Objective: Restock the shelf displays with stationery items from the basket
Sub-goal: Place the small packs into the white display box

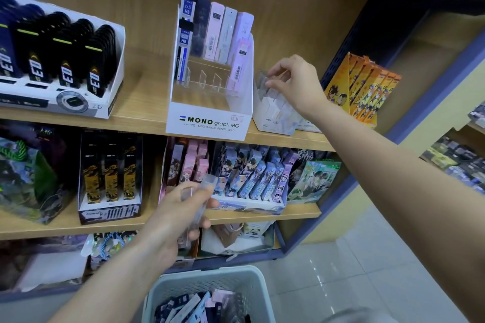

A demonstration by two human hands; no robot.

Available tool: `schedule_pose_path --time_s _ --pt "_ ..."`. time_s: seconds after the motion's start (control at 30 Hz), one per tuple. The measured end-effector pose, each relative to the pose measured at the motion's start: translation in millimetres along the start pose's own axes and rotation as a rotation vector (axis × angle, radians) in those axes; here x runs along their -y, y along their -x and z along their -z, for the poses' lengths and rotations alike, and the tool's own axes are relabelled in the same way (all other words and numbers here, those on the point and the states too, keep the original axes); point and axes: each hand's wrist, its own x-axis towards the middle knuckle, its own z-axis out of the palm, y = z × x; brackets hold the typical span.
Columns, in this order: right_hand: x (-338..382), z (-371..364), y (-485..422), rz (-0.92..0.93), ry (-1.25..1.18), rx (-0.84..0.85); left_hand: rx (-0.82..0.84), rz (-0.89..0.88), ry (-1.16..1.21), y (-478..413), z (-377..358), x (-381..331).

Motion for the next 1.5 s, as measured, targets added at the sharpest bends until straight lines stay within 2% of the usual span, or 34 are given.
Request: schedule_pose_path --time_s 0.1,0.23,0.3,0.4,0.57,0.63,0.77,0.9,1.03,1.17,1.3,1.5 --pt "0.7 -2.8 1.7 -0.008 0.041 -0.019 0.039 -0.008 -0.018 -0.9 0.7 0.7" --pt "13.5 1.6 36.3 -0.017 -0.066 -0.199 0.087 -0.005 -0.009 -0.4 1.3 -1.0" --pt "21.2 1.8 66.3 -0.011 -0.128 -0.213 0.110 -0.007 0.003 0.4 0.8 -2.5" --pt "31.6 -2.8 107.1 -0.040 -0.222 -0.058 0.155 -0.029 0.020 1.8 -0.2 -3.7" --pt "45.9 -17.8 139.5 -0.192 -0.255 0.459 0.175 -0.094 -0.030 8.8 -4.9 -5.1" --pt "52.4 -18.5 142.6 -0.226 -0.347 0.552 0.176 -0.111 -0.074 11.1 -6.1 -4.9" --pt "56.7 -18.5 145.4 -0.290 -0.552 0.608 0.167 -0.129 -0.124 11.1 -3.9 -2.2" --pt "51.3 2.2 133.1 -0.380 -0.732 0.485 0.145 -0.058 -0.099 7.3 -2.5 -1.4" --pt "38.4 35.4 101.1 -0.380 -0.706 0.083 0.131 0.064 0.102 3.0 -2.7 -6.0" --pt "24.2 42.6 61.6 -0.272 -0.588 -0.220 0.121 0.042 0.107 8.0 -3.7 -7.3" --pt "15.8 31.1 32.1 -0.159 -0.379 -0.230 0.122 0.030 0.085 7.3 -2.4 -6.0" --pt "7.7 18.3 12.9 -0.084 -0.218 -0.030 0.158 0.030 0.156 11.1 -0.5 -11.0"
